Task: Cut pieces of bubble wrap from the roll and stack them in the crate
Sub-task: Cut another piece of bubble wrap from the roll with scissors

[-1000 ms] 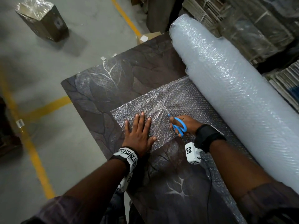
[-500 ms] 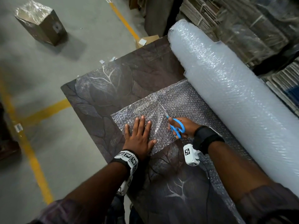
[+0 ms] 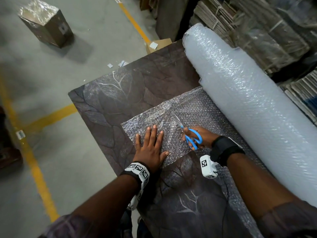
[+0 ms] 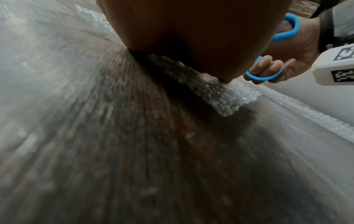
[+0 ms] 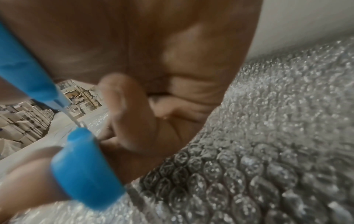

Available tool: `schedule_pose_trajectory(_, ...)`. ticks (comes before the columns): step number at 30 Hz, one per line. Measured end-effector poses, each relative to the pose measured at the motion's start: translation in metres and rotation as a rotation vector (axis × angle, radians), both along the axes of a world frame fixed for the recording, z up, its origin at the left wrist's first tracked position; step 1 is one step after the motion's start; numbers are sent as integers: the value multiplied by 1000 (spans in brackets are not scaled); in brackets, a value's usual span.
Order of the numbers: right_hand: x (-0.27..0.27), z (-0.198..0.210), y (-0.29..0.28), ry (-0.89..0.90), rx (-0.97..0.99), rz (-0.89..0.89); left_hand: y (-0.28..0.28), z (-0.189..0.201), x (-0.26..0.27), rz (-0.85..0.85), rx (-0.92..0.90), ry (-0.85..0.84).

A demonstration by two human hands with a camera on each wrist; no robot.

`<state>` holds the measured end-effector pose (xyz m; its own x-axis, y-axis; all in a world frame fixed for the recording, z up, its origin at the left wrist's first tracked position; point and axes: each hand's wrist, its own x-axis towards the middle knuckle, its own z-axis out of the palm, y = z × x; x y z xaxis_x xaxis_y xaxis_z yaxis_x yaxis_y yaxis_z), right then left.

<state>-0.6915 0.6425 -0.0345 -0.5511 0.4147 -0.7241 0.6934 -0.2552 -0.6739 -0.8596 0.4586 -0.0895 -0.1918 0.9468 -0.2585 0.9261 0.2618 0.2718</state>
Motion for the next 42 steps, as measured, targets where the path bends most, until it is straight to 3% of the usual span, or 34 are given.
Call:
schedule_pose_trajectory(22, -36, -5, 10, 41, 45, -118, -1, 0, -3, -16, 0, -19)
schedule_pose_trajectory(42, -39, -6, 15, 12, 3, -73, -1, 1, -4, -28, -23, -29)
